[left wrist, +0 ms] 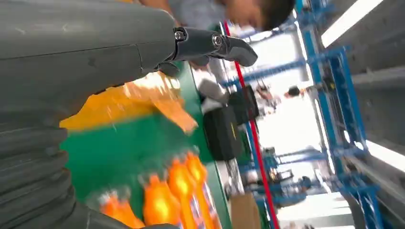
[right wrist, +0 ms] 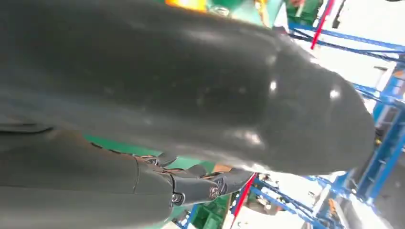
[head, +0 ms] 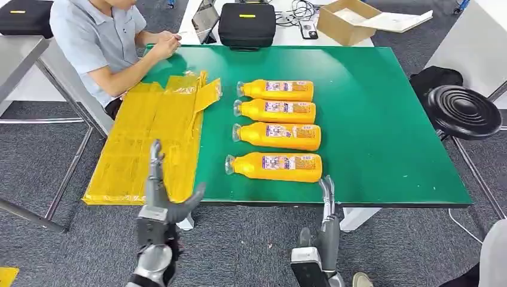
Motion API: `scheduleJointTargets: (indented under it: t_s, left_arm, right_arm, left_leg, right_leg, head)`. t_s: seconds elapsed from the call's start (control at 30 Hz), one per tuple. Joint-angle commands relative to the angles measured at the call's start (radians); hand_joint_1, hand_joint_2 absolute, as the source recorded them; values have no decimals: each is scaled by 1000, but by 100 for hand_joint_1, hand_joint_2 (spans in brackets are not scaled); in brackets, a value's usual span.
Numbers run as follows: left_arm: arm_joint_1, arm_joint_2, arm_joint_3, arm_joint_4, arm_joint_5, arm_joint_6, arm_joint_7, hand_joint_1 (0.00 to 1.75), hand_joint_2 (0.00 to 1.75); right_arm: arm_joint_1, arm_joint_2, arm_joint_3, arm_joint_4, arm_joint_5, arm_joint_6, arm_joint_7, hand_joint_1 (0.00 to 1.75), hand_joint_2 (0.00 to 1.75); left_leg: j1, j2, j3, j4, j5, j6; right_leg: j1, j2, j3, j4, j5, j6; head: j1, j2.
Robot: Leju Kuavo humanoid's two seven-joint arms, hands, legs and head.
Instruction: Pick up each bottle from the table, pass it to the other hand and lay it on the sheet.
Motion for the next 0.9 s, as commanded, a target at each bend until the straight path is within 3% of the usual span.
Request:
scheduleJointTargets:
  t_s: [0.03, 0.27, 0.47, 0.53, 0.63, 0.7, 0.9]
  left_arm:
    - [-129, 35, -206, 190, 77, -5, 6, 0, 175]
    - [-195, 7, -244, 261, 116, -39, -25, 0, 175]
    - [-199, 6, -249, 269, 118, -39, -26, 0, 175]
    - [-201, 6, -256, 271, 117, -46, -27, 0, 175]
    - [-210, 0, -281, 299, 97, -41, -34, 0, 175]
    - [-219, -9, -293, 330, 80, -14, -42, 0, 175]
    - [-225, -10, -297, 331, 72, 2, -49, 0, 175]
  right_arm:
    - [-259, -21, -52, 370, 160, 26, 5, 0, 0]
    - [-508, -14, -42, 657, 220, 111, -2, 0, 0]
    - [-527, -14, -39, 692, 233, 110, -2, 0, 0]
    - [-539, -17, -32, 707, 242, 119, 7, 0, 0]
    - [-609, -20, -31, 826, 273, 133, 46, 0, 0]
    - [-671, -15, -41, 948, 286, 154, 60, 0, 0]
    - [-707, -15, -38, 1014, 303, 167, 74, 0, 0]
  left_leg:
    - [1, 0, 7, -3, -1, -1]
    - [1, 3, 6, -1, -1, -1]
    - [0, 0, 3, -1, 1, 0]
    - [1, 1, 8, -1, -1, 0]
    - [0, 0, 3, 0, 1, 0]
    - [1, 1, 7, 0, -1, 0]
    - [0, -1, 4, 0, 1, 0]
  right_leg:
    - [1, 0, 7, -3, -1, -2]
    - [2, 3, 6, -2, 0, -2]
    - [1, 0, 3, -1, 0, -1]
    - [1, 0, 8, -1, -2, -2]
    - [1, 0, 3, -1, 0, -1]
    - [1, 0, 7, 0, -2, -1]
    - [1, -1, 4, 0, -1, -1]
  head:
    - [0, 0]
    - [0, 0]
    - [0, 0]
    - [0, 0]
    - [0, 0]
    - [0, 0]
    - [0, 0]
